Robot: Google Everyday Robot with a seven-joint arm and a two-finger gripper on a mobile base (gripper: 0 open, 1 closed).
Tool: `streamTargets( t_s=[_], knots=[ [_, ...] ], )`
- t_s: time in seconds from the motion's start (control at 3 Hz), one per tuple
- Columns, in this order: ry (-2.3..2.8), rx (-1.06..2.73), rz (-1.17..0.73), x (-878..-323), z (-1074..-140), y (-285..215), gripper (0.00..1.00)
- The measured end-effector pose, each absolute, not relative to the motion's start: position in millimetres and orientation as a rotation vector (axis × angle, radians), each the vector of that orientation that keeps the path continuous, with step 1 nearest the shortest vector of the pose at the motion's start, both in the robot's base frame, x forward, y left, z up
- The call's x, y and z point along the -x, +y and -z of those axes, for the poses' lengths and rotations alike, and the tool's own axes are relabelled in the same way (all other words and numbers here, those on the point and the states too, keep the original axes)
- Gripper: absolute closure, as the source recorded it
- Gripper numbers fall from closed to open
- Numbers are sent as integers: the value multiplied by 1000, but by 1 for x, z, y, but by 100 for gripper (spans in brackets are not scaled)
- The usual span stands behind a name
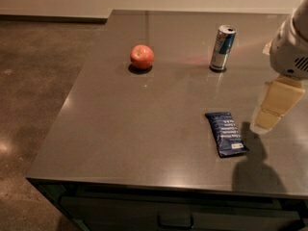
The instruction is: Pick rxbar blueberry
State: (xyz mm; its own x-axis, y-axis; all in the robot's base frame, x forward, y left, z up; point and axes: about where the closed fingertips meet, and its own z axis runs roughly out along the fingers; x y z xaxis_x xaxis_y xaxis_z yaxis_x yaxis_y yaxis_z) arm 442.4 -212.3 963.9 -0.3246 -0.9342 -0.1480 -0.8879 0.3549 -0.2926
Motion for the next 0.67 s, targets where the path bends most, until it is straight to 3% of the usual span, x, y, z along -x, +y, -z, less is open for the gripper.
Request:
streamTargets(
  t_s=[0.67],
  knots=[
    [2608, 1350, 326, -449, -932, -214, 0]
  ],
)
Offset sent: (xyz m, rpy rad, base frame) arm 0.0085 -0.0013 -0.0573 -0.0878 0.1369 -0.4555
